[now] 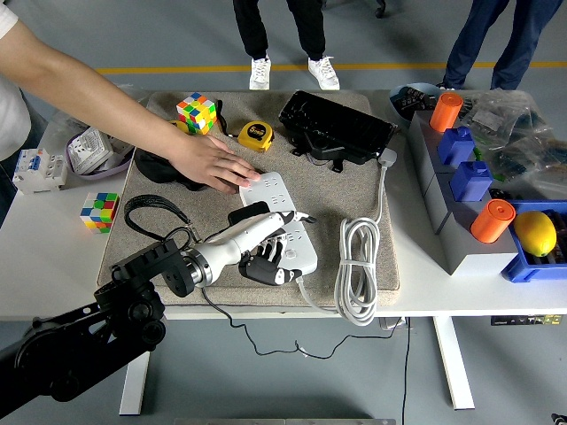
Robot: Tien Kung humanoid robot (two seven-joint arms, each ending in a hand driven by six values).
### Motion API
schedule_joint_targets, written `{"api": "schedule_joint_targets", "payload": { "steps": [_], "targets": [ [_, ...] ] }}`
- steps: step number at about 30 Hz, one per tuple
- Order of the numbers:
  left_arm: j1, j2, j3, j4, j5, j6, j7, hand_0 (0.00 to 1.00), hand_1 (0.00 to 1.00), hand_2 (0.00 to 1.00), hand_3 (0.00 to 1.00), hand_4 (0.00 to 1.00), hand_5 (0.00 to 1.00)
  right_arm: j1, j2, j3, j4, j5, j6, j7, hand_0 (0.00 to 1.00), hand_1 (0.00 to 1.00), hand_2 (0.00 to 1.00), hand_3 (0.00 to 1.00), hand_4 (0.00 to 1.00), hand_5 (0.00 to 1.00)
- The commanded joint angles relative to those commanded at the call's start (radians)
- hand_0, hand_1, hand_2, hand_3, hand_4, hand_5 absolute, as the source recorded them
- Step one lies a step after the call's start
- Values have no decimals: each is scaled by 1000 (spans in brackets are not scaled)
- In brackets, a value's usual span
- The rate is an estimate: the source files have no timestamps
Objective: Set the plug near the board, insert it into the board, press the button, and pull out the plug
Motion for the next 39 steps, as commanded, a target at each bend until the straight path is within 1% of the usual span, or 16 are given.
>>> {"api": "schedule_joint_targets", "payload": {
  "steps": [2, 3, 5, 8, 9, 12, 14, 15, 18, 20, 21, 26, 27, 31, 33, 39],
  "targets": [
    [2, -1, 0, 15, -39, 55, -58, 162, 192, 359, 729, 818, 191, 0, 1, 2, 0, 0, 0, 0, 604, 606, 555, 548, 760, 238],
    [2, -2, 0, 19, -48, 68, -72, 227, 352, 477, 645, 843, 270, 0, 2, 2, 0, 0, 0, 0, 604, 606, 555, 548, 760, 238],
    [4, -4, -1, 37, -94, 111, -124, 227, 352, 477, 645, 843, 270, 0, 2, 2, 0, 0, 0, 0, 604, 606, 555, 548, 760, 238],
    [8, -8, -2, 60, -140, 154, -182, 227, 352, 477, 645, 843, 270, 1, 2, 3, 0, 0, 0, 0, 604, 606, 555, 548, 760, 238],
    [9, -10, -1, 69, -159, 167, -200, 520, 622, 620, 652, 898, 427, 0, 2, 3, 0, 0, 0, 0, 604, 605, 555, 547, 758, 238],
    [13, -13, -1, 90, -210, 196, -247, 520, 622, 620, 652, 898, 427, 0, 3, 3, 0, 0, 0, 0, 604, 605, 555, 547, 758, 238],
    [17, -16, -1, 112, -269, 219, -299, 520, 622, 620, 652, 898, 427, 0, 3, 2, 0, -1, 0, -1, 604, 605, 555, 547, 758, 238],
    [18, -17, -1, 118, -291, 223, -315, 775, 796, 798, 747, 901, 447, 0, 4, 2, 0, -1, 0, -1, 604, 606, 555, 547, 758, 237],
    [28, -23, -5, 145, -378, 248, -376, 775, 796, 798, 747, 901, 447, 0, 4, 1, 0, -1, 0, 0, 604, 606, 555, 547, 758, 237],
    [30, -26, -6, 158, -413, 248, -396, 775, 796, 798, 747, 901, 447, 0, 4, 2, 0, -1, 0, 0, 604, 606, 555, 547, 758, 237],
    [31, -27, -5, 165, -436, 243, -405, 825, 867, 881, 809, 910, 458, 0, 4, 2, -1, -1, 0, -1, 604, 606, 555, 547, 759, 236],
    [43, -35, -5, 184, -533, 235, -455, 825, 867, 881, 809, 910, 458, 0, 5, 3, -1, -1, 0, -1, 604, 606, 555, 547, 759, 236],
    [47, -37, -5, 185, -550, 238, -463, 788, 791, 798, 800, 917, 460, 1, 5, 4, -2, -1, 0, -1, 604, 605, 555, 547, 759, 236],
    [64, -43, -17, 182, -577, 252, -477, 788, 791, 798, 800, 917, 460, 4, 9, -1, -7, 3, -1, -2, 604, 605, 555, 547, 759, 236],
    [67, -45, -20, 183, -585, 255, -479, 780, 773, 773, 789, 911, 454, 5, 11, -6, -11, 7, -1, -2, 604, 606, 555, 548, 759, 237],
    [66, -43, -27, 180, -586, 255, -477, 775, 757, 767, 786, 910, 451, 5, 10, -15, -18, 14, -1, -4, 604, 606, 554, 547, 757, 236]
  ]
}}
